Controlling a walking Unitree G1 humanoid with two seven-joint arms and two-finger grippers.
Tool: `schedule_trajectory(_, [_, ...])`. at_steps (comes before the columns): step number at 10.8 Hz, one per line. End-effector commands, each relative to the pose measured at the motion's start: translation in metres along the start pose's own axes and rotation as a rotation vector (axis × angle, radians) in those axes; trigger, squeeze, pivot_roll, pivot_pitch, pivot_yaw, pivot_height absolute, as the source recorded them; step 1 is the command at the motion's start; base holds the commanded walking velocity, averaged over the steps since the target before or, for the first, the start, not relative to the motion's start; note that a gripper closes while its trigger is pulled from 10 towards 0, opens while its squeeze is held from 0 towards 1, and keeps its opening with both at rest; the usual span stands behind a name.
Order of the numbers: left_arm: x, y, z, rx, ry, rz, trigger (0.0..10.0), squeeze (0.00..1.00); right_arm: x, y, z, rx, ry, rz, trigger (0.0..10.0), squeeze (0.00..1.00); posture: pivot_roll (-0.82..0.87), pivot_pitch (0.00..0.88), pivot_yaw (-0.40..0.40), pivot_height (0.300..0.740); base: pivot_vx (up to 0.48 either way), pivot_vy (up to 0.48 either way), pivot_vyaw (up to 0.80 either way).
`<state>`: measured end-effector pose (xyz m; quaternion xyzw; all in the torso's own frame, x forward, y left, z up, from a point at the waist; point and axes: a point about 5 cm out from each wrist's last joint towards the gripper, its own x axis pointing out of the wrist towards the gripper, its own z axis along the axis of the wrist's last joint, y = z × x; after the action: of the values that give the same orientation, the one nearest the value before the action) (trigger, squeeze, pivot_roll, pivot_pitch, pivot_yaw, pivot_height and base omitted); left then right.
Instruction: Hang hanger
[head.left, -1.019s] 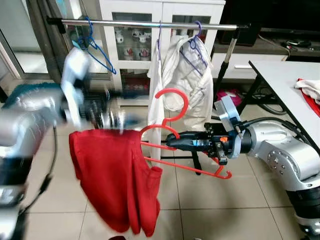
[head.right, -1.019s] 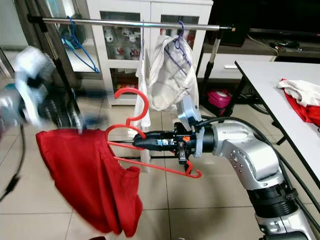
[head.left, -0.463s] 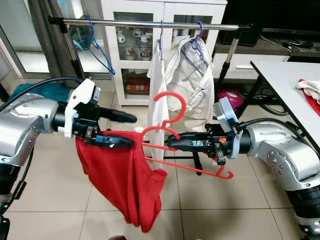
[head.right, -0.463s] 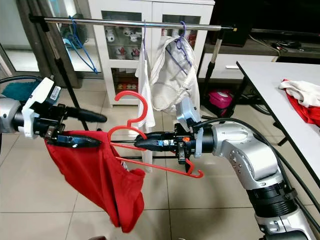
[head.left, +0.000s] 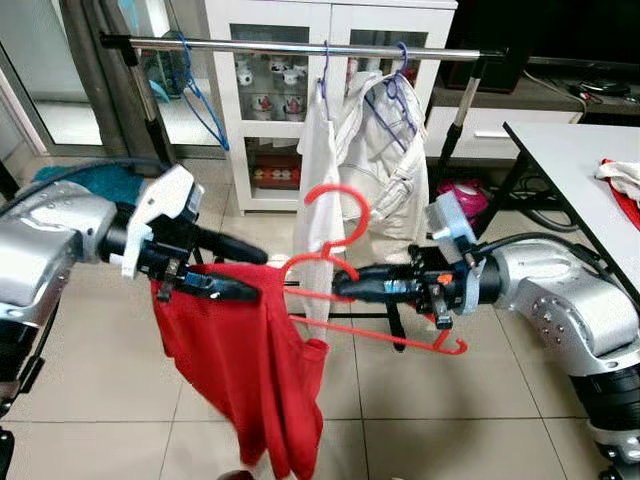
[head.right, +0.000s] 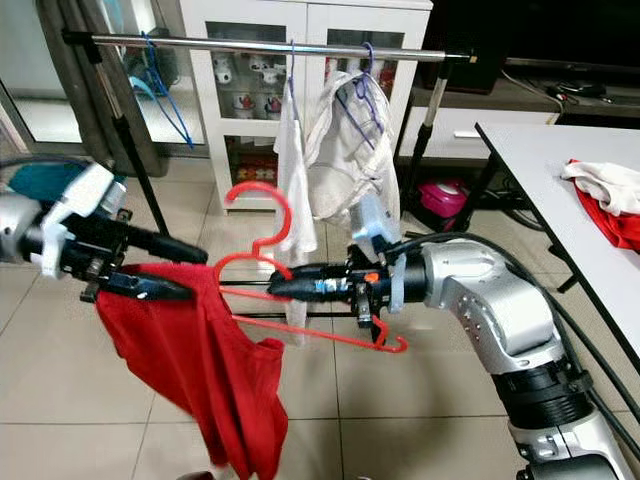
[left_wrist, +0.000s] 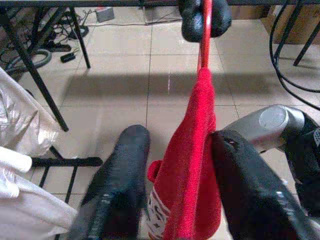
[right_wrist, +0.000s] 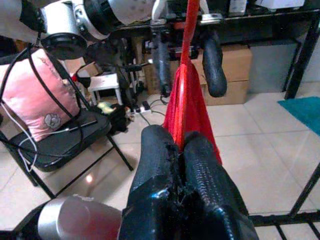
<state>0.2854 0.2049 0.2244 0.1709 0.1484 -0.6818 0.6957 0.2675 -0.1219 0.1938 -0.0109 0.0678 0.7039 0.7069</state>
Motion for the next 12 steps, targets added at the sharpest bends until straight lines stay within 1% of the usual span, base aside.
schedule_trajectory(1, [0.0, 0.002, 0.004, 0.015, 0.021, -0.016, 0.0, 0.0, 0.0, 0.001, 0.01, -0.055, -0.007, 0.024, 10.0, 0.0, -0.04, 0.0, 0.013, 0.74, 0.0, 0.0, 0.0])
schedule_trajectory(5, [0.003, 0.007, 0.011, 0.013, -0.04, -0.029, 0.0, 0.0, 0.002, 0.0, 0.01, -0.081, 0.015, 0.039, 10.0, 0.0, -0.04, 0.0, 0.009, 0.74, 0.0, 0.0, 0.0])
schedule_trajectory(6, [0.004, 0.006, 0.009, 0.012, -0.037, -0.029, 0.0, 0.0, 0.002, 0.0, 0.01, -0.08, 0.015, 0.039, 10.0, 0.0, -0.04, 0.0, 0.009, 0.74, 0.0, 0.0, 0.0])
schedule_trajectory(8, [0.005, 0.003, 0.0, 0.02, 0.034, -0.031, 0.0, 0.0, 0.002, -0.002, 0.012, -0.076, 0.01, 0.033, 10.0, 0.0, -0.04, 0.0, -0.001, 0.74, 0.0, 0.0, 0.0])
schedule_trajectory(9, [0.005, 0.002, -0.002, 0.021, 0.044, -0.033, 0.0, 0.0, 0.002, -0.002, 0.012, -0.074, 0.008, 0.03, 10.0, 0.0, -0.04, 0.0, -0.002, 0.74, 0.0, 0.0, 0.0])
schedule_trajectory(10, [0.005, 0.002, -0.001, 0.017, 0.02, -0.029, 0.0, 0.0, 0.001, -0.003, 0.013, -0.068, 0.005, 0.028, 10.0, 0.0, -0.04, 0.0, -0.004, 0.74, 0.0, 0.0, 0.0])
schedule_trajectory(11, [0.002, 0.001, 0.003, -0.004, -0.03, -0.021, 0.0, 0.0, 0.001, -0.003, 0.013, -0.036, -0.005, 0.028, 10.0, 0.16, -0.05, 0.0, -0.004, 0.74, 0.0, 0.0, 0.0])
schedule_trajectory(12, [-0.001, 0.0, 0.003, -0.019, -0.058, -0.015, 0.0, 0.0, -0.002, -0.004, 0.014, -0.009, -0.014, 0.022, 10.0, 1.0, -0.05, 0.0, -0.004, 0.74, 0.0, 0.0, 0.0])
